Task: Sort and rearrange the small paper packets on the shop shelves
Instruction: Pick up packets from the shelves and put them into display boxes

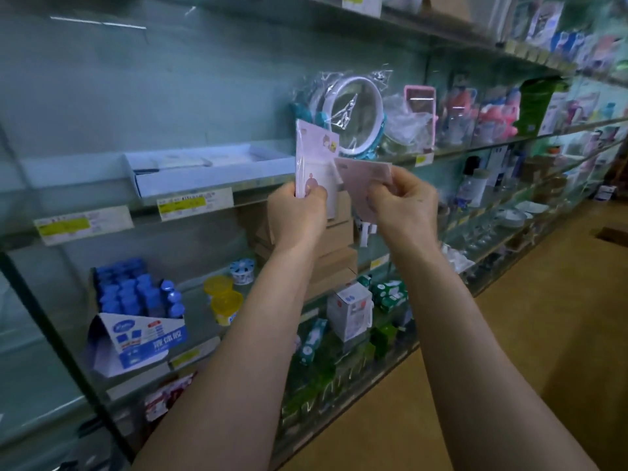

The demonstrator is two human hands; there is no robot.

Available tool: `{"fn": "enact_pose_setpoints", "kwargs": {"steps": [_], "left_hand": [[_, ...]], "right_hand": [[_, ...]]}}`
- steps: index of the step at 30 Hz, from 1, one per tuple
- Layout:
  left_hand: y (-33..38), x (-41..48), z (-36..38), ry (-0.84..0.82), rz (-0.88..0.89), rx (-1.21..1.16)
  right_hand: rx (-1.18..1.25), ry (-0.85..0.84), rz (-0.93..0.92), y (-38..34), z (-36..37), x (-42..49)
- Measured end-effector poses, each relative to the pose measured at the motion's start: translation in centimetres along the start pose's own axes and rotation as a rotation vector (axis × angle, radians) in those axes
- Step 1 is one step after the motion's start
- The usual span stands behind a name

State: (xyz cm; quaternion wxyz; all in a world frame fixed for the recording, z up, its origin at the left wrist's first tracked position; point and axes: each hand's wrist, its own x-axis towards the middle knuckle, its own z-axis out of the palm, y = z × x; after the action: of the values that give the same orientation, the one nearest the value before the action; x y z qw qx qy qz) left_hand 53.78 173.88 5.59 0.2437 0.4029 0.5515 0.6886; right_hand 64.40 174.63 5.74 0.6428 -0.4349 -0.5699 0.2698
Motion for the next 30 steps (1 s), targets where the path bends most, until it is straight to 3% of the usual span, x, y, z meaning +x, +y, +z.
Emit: {"fn": "enact_pose_setpoints", "kwargs": {"steps": [8, 15, 24, 30], "left_hand": [[2.7, 6.5, 0.1, 0.092, 0.104, 0.046], [4.4, 12.0, 0.4, 0.159, -0.011, 0.001], [6.2, 16.4, -0.4, 0.254, -0.071, 0.098], [6.8, 17.8, -2.6, 0.386, -0.067, 0.111]], "right_hand": [[0.051, -0.122, -0.111, -0.9, 2.6, 7.1], [0.072, -0.337, -0.226, -0.4, 5.0, 14.3], [0.274, -0.656, -0.166, 0.2, 7.5, 21.0], [0.389, -0.755, -0.115, 0.6, 10.8, 22.5]]}}
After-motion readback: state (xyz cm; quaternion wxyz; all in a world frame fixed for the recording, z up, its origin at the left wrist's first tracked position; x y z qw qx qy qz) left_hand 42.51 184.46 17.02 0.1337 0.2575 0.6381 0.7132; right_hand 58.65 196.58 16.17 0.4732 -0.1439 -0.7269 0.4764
